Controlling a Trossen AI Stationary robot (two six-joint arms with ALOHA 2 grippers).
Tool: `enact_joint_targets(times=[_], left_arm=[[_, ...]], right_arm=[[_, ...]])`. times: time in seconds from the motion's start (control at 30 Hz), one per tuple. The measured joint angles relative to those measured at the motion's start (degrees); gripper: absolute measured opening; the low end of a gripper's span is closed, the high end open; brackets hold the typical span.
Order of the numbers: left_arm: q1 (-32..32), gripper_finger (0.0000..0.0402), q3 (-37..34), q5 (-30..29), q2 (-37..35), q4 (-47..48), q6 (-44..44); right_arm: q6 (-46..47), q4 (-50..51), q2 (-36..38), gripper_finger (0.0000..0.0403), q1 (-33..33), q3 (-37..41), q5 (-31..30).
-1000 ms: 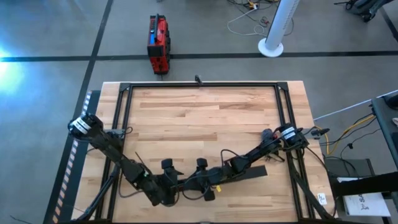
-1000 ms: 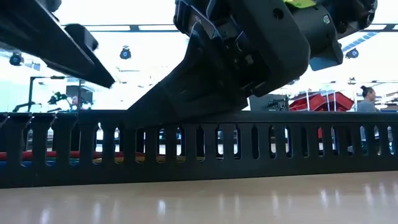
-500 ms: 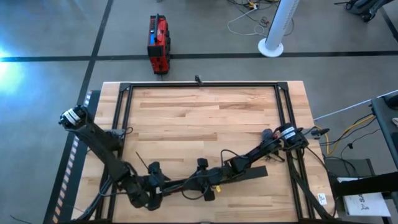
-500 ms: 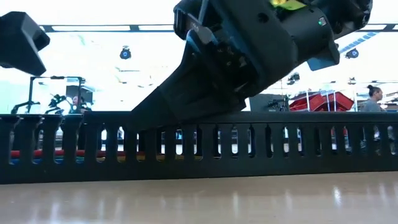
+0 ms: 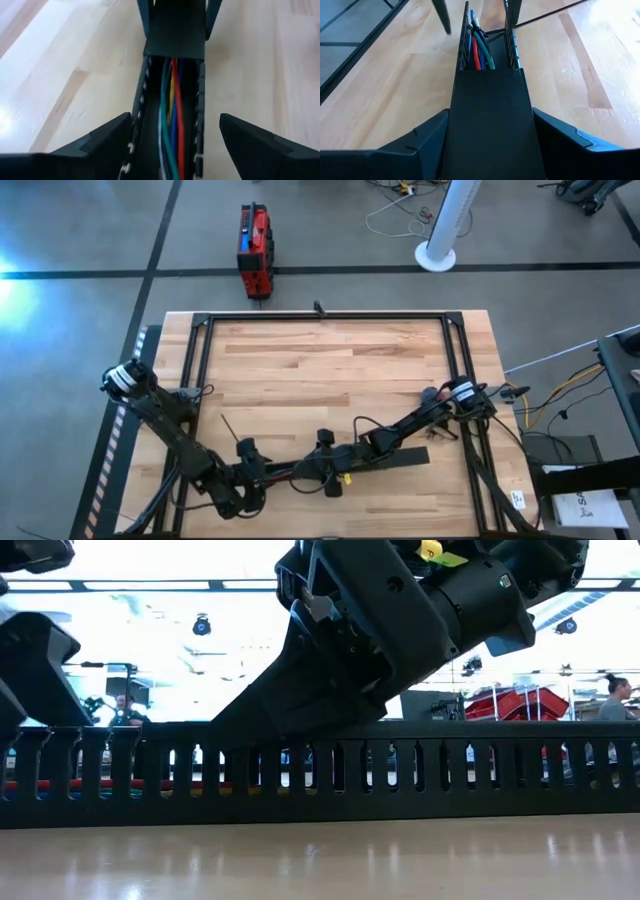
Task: Ziptie cables
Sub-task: Close the cable duct using the cable lid
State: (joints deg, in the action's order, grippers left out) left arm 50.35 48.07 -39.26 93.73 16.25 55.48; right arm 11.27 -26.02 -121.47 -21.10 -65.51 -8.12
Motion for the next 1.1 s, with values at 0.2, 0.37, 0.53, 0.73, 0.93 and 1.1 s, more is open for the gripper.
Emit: enact_joint_targets(times=[0.2,0.37,0.53,0.73,0.93,1.1], left_arm=[[-0.49,0.0309,0.02,-1.66,3.31,-2.88,-0.32],[-1.57,0.0312,-0.02,-1.35,4.12,-3.19,-0.59],[-2.65,0.031,0.01,-0.76,6.22,-3.77,-0.93],[-3.44,0.031,0.23,2.79,12.48,-4.48,0.19],[-3.5,0.0306,0.39,3.32,15.73,-6.88,1.51],[-3.5,0.0254,0.29,3.82,15.22,-7.8,-0.26]], right_arm=[[0.06,0.13,0.02,0.0227,0.02,0.02,0.2],[-0.09,0.11,0.02,0.0242,0.06,0.02,0.65],[-0.23,0.11,0.02,0.0241,0.09,0.04,0.73],[-0.46,0.18,0.02,0.0229,0.09,0.06,1.01],[-0.82,0.15,0.02,0.0245,0.07,0.04,1.4],[-0.84,-0.56,0.02,0.024,0.02,0.04,1.51]])
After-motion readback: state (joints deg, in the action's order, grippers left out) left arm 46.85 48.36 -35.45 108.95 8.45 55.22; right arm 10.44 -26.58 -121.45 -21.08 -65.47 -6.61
